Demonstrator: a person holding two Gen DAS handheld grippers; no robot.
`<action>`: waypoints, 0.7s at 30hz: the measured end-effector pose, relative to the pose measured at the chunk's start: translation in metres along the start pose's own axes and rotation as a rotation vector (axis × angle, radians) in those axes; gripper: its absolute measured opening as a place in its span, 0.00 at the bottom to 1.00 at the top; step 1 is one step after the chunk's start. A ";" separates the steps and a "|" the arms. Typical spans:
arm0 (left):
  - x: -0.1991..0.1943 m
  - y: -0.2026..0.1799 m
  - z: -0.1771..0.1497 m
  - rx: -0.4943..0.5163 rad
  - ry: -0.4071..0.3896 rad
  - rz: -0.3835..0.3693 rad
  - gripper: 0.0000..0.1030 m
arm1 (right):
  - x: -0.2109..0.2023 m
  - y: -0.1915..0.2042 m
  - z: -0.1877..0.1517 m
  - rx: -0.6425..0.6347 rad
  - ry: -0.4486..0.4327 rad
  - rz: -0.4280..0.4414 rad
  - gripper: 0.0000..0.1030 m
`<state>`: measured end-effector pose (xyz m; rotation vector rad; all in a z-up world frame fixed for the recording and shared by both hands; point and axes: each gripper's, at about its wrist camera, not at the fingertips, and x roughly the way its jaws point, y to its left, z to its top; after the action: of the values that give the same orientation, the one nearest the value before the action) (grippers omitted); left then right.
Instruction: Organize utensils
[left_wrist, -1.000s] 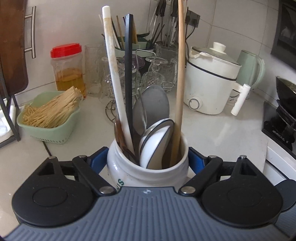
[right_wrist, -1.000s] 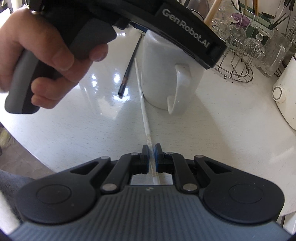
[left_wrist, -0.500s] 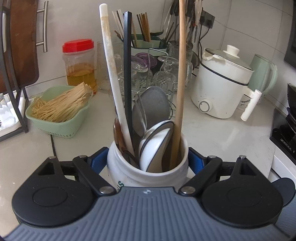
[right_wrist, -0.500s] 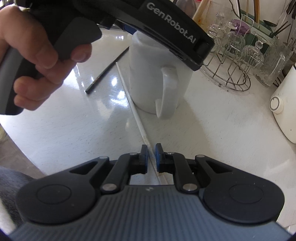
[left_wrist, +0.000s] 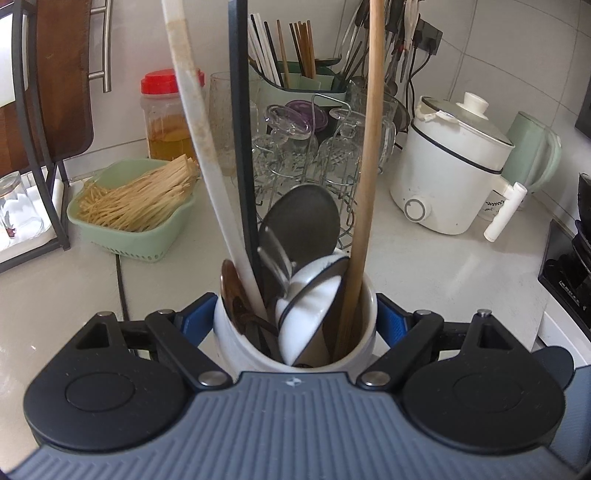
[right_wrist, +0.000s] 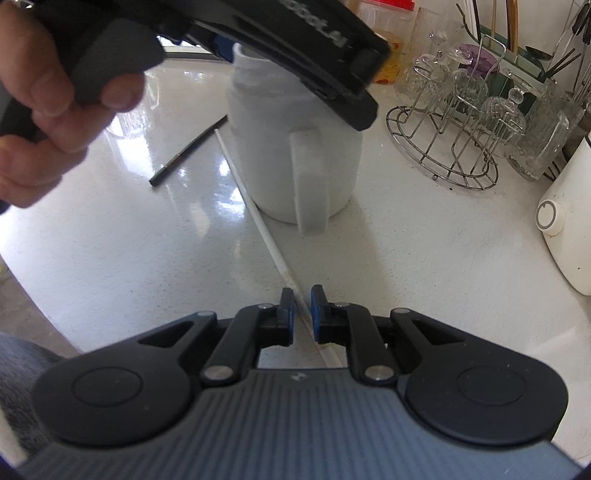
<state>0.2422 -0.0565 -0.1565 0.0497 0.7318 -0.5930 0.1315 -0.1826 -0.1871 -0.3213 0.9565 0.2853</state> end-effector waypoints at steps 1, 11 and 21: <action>0.000 0.000 0.001 -0.003 0.005 0.001 0.88 | 0.000 -0.001 0.000 -0.002 0.002 -0.005 0.12; 0.004 0.003 0.010 -0.024 0.057 0.004 0.88 | -0.013 -0.023 -0.016 -0.035 0.043 -0.036 0.12; 0.019 -0.008 0.019 0.046 0.114 0.012 0.88 | -0.031 -0.055 -0.035 -0.010 0.065 0.034 0.14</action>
<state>0.2607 -0.0774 -0.1533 0.1314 0.8279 -0.5993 0.1091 -0.2497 -0.1729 -0.3256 1.0252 0.3122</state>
